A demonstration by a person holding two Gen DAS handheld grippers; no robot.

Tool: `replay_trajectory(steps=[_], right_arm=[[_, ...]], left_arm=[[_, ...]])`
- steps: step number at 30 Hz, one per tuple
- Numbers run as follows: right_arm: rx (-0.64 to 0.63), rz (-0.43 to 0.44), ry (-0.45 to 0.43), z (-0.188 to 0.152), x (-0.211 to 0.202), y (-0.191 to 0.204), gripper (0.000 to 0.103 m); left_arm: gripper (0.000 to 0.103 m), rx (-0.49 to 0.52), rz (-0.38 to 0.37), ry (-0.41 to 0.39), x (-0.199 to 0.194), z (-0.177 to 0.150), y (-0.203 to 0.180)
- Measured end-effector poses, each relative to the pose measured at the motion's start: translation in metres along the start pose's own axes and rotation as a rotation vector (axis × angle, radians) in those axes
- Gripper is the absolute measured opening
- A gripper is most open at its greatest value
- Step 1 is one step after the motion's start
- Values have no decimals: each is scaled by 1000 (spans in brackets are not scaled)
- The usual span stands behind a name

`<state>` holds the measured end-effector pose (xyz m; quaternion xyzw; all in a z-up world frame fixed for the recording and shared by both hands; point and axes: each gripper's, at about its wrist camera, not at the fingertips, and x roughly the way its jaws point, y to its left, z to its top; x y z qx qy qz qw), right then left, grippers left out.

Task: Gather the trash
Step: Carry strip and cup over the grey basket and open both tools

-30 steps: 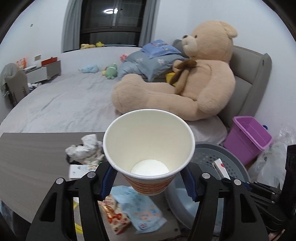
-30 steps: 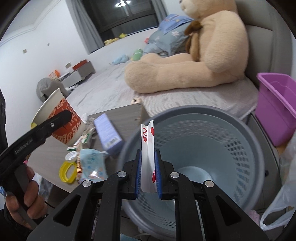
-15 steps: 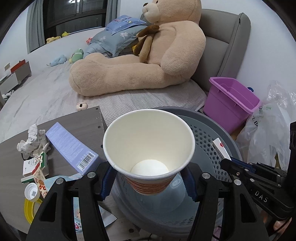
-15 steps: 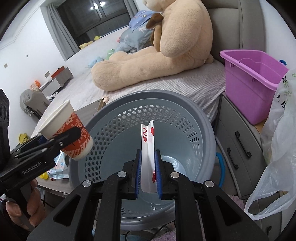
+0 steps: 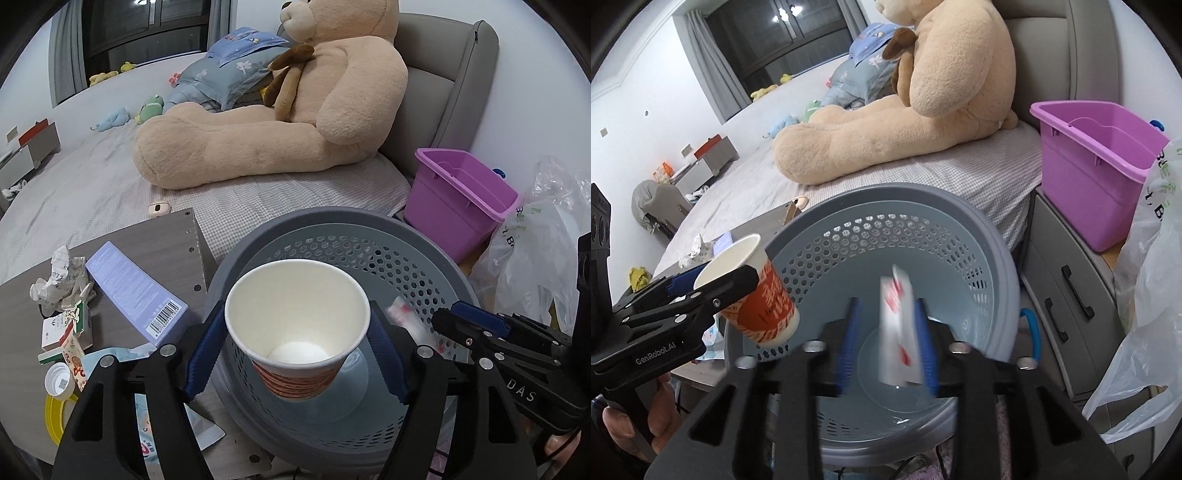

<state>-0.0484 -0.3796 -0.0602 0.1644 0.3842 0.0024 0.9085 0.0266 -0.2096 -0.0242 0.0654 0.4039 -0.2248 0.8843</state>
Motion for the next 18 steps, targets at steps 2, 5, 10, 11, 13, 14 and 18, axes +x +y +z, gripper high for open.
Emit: replay_trajectory(steps=[2,5,10,11,13,14,18], right_arm=[[5,-4,-11,0,-2,-1,46],[6,-3,-12,-1,-3,-1,46],[9,-2,-11,1,-2,-4,46],[9,-2,-12,1,-3,-4,46],[11,-2,-13,1,-2,-4,46],[12,-1,-13,1,-2,-4,46],[11,-1,-13,2,-2,-4,48]], left_arm=[[74,1,7,-5,-1,0,0],[76,2,10,-9,-2,-1,-1],[77,-2,11,-3,-2,-1,-1],[77,-5,10,-2,-2,-1,0],[77,-8,9,-1,-2,-1,0],[77,-9,10,-2,-2,-1,0],[77,-10,13,-6,-3,-1,0]])
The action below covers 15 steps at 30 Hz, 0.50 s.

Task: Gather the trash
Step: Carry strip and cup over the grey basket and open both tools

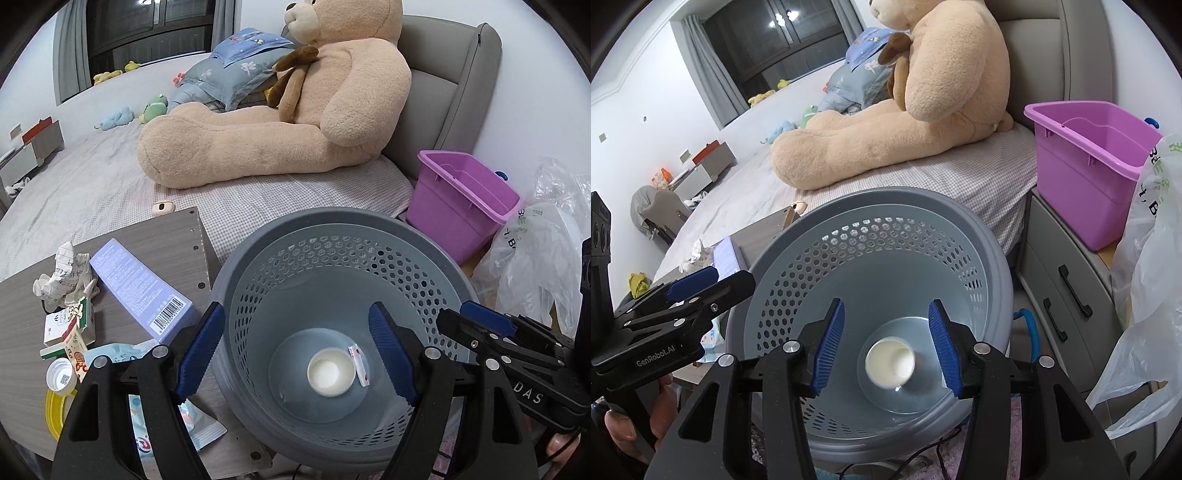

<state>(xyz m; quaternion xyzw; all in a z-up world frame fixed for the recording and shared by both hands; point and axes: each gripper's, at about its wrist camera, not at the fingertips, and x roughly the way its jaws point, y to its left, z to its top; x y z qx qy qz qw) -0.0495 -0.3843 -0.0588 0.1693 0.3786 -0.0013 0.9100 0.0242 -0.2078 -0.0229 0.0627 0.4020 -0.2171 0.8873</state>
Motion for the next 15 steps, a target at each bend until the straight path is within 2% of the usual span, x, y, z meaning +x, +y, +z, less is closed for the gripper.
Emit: replay_trajectory(steps=[15], right_arm=[[-12,-4,-13,0,-4,7,59]], left_arm=[[79,-20,-9,-19,-11,-3,5]])
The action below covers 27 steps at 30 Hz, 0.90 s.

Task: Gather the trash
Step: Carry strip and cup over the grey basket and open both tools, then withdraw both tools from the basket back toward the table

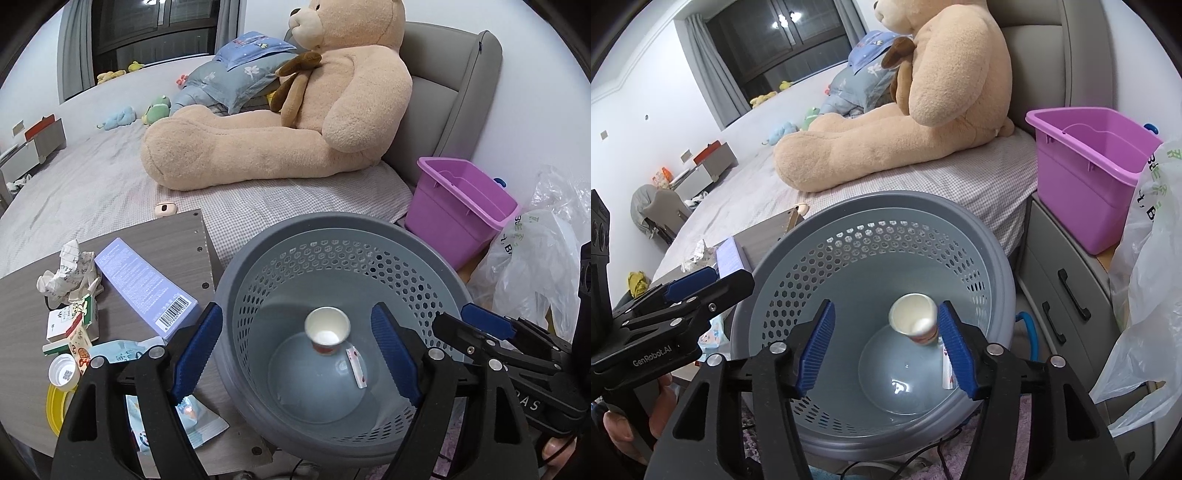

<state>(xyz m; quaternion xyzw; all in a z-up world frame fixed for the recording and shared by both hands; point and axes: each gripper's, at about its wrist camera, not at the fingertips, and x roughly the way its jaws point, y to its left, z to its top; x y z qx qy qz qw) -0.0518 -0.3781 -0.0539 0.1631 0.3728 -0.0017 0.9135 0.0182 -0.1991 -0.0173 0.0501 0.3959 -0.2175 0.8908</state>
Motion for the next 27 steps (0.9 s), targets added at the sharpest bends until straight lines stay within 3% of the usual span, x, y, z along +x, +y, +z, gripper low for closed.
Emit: replay_trajectory(steps=[27], right_arm=[[-93,70,-7,2,-6,57,69]], left_arm=[[79,-145,74,-137,-68,-7,65]])
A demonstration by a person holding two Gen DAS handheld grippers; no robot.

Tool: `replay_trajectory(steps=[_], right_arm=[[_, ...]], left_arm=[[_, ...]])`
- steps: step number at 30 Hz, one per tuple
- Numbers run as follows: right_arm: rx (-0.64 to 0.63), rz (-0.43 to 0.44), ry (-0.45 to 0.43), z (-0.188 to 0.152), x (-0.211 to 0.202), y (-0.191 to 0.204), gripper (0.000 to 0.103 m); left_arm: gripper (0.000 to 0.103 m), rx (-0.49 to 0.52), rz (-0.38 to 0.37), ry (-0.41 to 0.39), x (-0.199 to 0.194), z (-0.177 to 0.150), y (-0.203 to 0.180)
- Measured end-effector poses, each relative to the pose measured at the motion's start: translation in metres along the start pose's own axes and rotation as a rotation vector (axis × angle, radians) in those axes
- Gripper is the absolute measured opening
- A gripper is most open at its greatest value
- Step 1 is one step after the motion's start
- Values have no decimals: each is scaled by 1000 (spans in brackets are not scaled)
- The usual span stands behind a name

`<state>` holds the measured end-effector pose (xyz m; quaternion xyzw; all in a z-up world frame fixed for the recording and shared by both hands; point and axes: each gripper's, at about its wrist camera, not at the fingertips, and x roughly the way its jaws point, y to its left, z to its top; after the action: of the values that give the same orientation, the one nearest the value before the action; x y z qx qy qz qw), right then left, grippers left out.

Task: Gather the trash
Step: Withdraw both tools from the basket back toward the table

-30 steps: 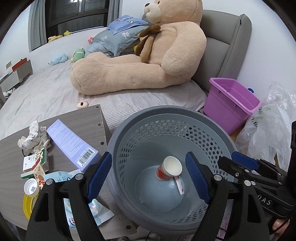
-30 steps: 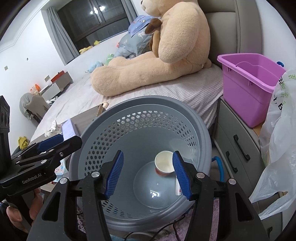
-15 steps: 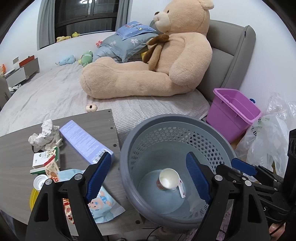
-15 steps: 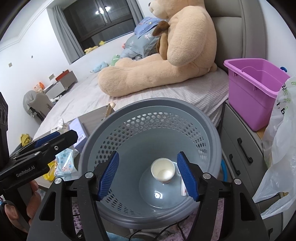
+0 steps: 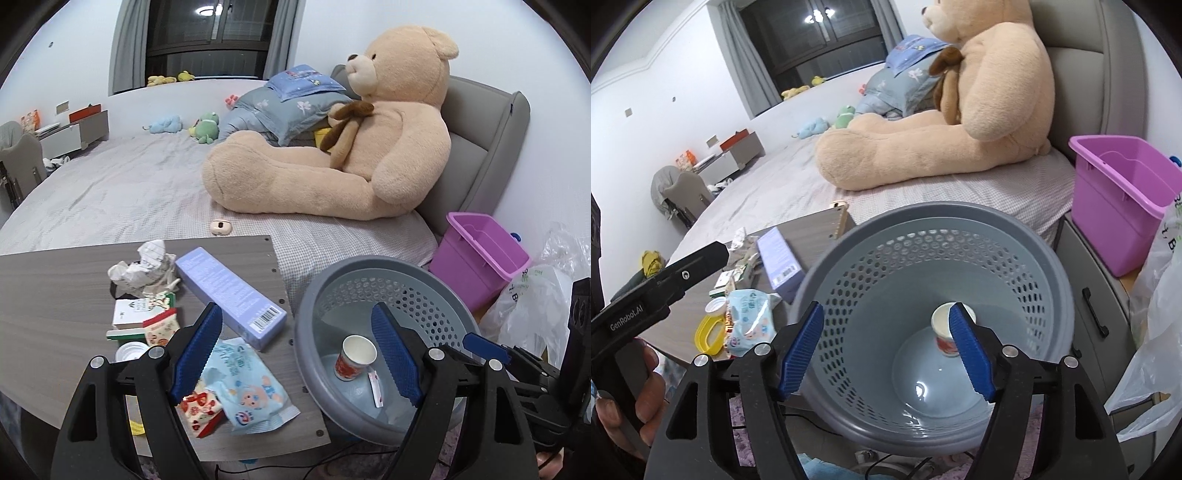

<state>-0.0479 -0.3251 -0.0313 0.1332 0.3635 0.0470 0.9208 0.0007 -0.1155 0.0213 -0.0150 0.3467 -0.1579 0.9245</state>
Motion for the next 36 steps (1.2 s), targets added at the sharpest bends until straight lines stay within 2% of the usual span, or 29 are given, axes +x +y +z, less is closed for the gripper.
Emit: replay_trajectory(steps=[5,12,19,29,36], right_arm=[[-25,20,1,1,0,15,69],[-46,51,-1,-2,1,34,71],[-96,84,23,-8,8,59,71],[-163,160,75,-13,31,97,71],[-207,196,140,-14,60,123,71]], left_arm=[[79,-28,25,-48,-15,-1,14],[79,-72,63,-54,-25,-4,40],[79,-108,143,-69,-38,-13,72],[79,-179,283,-4,-43,-43,132],[79,-223,333,37,-44,-59,160]])
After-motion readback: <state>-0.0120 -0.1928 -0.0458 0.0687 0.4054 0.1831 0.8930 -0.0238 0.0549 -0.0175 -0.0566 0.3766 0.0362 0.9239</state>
